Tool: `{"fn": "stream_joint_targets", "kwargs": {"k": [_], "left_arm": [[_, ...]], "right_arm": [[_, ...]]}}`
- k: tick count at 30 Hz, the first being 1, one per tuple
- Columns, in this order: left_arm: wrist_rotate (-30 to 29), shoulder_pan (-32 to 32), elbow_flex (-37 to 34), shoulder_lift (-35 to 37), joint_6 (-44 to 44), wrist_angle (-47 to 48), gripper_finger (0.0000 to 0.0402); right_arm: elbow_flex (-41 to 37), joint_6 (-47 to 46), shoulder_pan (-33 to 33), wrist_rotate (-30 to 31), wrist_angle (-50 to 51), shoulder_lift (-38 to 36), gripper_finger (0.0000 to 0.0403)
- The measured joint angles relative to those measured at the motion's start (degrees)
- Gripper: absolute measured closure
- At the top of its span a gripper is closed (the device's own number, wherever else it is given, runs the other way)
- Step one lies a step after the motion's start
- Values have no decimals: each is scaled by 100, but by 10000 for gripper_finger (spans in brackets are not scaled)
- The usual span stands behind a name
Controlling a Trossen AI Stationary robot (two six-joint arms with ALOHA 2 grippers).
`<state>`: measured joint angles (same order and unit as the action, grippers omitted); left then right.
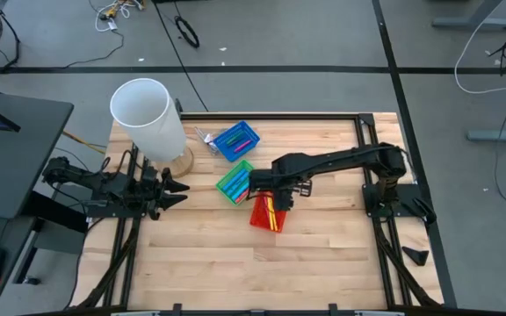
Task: Pick & Place Markers
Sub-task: Put the pink pen into the red bin
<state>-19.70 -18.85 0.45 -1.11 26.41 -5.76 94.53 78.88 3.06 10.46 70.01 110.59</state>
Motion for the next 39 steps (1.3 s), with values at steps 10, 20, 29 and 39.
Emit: {"fn": "stream_joint_targets", "kwargs": {"k": [10, 20, 29, 39], "left_arm": [[0, -1, 0, 1, 0, -4, 213], [0, 0, 0, -1, -2, -2, 213], [0, 0, 0, -1, 0, 0, 213], [0, 0, 0, -1, 0, 2, 213]], "right_arm": [[502, 439, 382, -490, -54, 433, 391], [504, 803, 745, -857, -374, 439, 391], [504, 1041, 686, -890, -481, 743, 391], [461, 1159, 514, -1189, -471, 874, 375]]}}
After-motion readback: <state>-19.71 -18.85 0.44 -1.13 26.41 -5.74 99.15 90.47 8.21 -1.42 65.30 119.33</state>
